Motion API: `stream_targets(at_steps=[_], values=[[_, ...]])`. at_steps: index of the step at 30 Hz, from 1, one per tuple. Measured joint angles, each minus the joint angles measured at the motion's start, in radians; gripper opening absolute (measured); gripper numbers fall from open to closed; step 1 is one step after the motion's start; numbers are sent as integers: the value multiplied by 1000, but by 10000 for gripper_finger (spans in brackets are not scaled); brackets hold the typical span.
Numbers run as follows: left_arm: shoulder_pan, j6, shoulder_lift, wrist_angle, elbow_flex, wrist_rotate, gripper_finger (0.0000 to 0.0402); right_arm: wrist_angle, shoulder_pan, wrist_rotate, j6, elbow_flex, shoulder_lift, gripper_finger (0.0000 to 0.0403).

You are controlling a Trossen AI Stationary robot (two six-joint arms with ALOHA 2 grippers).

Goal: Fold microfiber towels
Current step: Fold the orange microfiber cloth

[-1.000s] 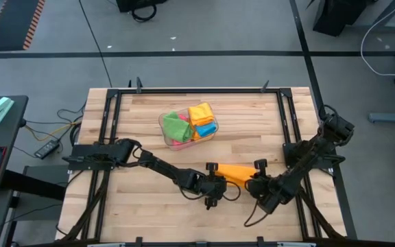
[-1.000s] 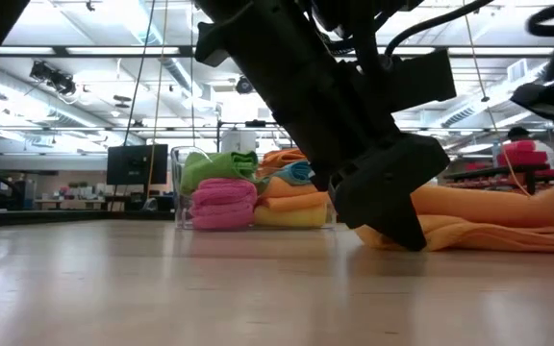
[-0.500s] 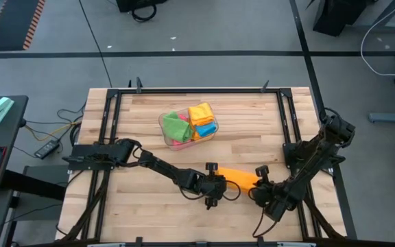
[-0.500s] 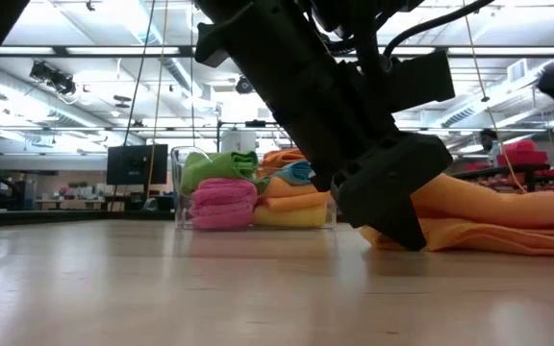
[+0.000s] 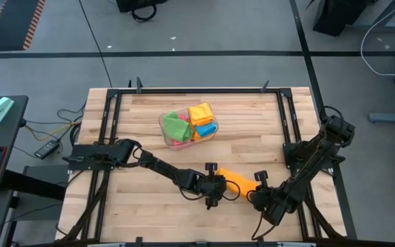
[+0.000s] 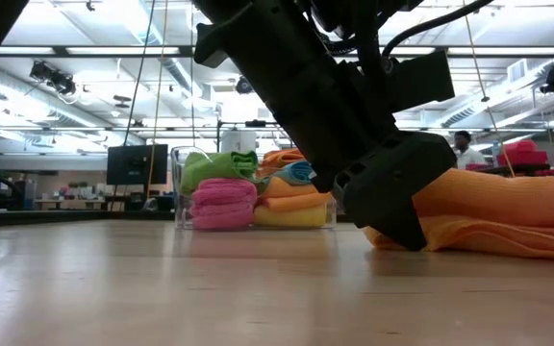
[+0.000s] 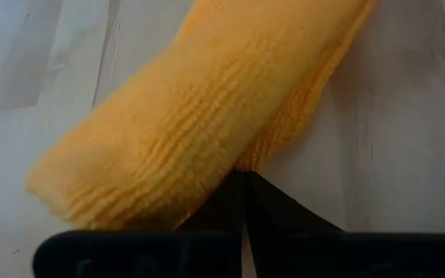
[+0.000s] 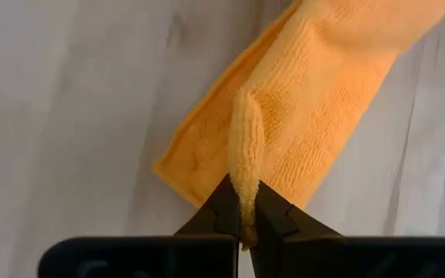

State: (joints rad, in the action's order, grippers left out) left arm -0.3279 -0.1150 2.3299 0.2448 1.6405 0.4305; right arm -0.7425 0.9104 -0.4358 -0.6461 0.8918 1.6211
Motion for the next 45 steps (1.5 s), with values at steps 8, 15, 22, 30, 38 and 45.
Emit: stream_targets(at_steps=[8,15,22,30,38,45], values=[[0,-5,0,-1,0,-1,21,185,-1,19,44,-28,-1,13],[0,1,-2,0,0,-4,23,282,-12,27,12,-105,-1,14],[2,69,-58,74,-6,-53,36,353,-24,40,-9,-169,-2,14],[-12,100,-114,-29,-3,-213,29,380,-30,37,-2,-186,-3,14],[-20,18,-107,-188,-2,-53,21,381,-31,26,2,-186,-2,14],[30,-18,-37,-172,-1,-5,33,383,-31,18,2,-187,-2,14]])
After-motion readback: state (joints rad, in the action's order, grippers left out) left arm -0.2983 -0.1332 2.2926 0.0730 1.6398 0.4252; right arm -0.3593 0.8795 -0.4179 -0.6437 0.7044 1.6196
